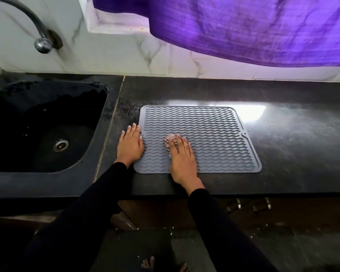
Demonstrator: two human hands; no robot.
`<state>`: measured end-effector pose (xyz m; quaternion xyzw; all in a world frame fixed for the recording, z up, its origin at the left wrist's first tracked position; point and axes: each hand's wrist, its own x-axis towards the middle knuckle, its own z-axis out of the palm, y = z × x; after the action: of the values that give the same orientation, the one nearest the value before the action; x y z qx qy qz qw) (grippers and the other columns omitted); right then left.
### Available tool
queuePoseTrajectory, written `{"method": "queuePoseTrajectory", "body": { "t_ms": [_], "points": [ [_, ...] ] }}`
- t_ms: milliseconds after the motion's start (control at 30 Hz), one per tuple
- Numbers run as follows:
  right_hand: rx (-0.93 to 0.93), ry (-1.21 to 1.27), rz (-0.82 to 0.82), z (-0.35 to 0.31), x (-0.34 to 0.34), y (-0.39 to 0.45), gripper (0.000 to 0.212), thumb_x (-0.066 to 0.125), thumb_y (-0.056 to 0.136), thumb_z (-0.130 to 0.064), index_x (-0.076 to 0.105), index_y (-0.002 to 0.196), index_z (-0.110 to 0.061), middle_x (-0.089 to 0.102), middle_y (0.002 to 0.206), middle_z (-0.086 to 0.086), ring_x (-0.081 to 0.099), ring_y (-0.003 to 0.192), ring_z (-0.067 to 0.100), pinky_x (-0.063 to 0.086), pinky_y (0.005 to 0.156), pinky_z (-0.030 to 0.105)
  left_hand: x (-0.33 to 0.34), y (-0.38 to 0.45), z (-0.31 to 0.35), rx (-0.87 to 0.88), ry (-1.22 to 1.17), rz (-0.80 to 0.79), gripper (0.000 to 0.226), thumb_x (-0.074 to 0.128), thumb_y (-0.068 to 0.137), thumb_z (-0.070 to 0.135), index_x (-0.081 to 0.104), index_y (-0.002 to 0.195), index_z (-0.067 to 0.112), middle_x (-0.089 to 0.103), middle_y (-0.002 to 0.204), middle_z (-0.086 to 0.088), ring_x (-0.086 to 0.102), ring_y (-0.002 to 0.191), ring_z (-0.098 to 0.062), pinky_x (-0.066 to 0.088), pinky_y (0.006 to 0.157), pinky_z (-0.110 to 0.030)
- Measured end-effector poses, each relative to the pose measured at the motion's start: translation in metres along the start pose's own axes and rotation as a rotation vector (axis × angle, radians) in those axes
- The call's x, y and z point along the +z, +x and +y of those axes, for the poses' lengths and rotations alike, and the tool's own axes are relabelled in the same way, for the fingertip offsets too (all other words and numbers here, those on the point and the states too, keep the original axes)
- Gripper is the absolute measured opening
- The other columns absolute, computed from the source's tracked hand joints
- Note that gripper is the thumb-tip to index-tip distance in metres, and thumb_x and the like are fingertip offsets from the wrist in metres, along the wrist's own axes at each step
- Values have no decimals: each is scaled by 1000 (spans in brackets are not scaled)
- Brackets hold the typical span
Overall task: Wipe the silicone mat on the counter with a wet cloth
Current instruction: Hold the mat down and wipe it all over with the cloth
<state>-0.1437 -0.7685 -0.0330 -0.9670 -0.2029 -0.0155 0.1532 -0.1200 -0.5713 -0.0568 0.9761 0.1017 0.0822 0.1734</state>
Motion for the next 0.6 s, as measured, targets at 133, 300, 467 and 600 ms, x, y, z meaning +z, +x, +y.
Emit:
{"method": "queuePoseTrajectory", "body": {
  "t_ms": [133, 300, 467, 600],
  "points": [
    [-5, 15, -138, 6, -7, 8, 63, 38, 98, -22, 5, 151, -16, -5, 159, 9, -9, 147, 25, -5, 119, 37, 3, 0, 0, -2, 18, 8, 49, 26, 98, 22, 23, 144, 7, 21, 154, -10, 15, 144, -23, 6, 118, -39],
    [0, 61, -223, 7, -10, 13, 62, 36, 99, -24, 3, 151, -21, -6, 159, 4, -10, 146, 22, -8, 117, 35, 4, 0, 0, -9, 24, 14, 50, 24, 97, 23, 22, 145, 7, 21, 154, -10, 14, 144, -22, 6, 118, -39],
    [102, 540, -295, 16, -22, 29, 51, 39, 100, -18, 24, 149, -21, 25, 154, 3, 25, 141, 22, 24, 116, 36, 1, -1, 1, -12, 1, -8, 50, 26, 98, 21, 22, 145, 8, 20, 155, -9, 13, 144, -22, 5, 118, -38],
    [558, 1471, -137, 15, -50, 41, 40, 29, 101, -8, 45, 137, -13, 62, 82, -2, 48, 54, 2, 41, 44, 15, -3, -2, 1, -4, -9, -32, 50, 26, 98, 21, 21, 145, 7, 19, 155, -9, 12, 144, -22, 4, 118, -38]
  ]
}}
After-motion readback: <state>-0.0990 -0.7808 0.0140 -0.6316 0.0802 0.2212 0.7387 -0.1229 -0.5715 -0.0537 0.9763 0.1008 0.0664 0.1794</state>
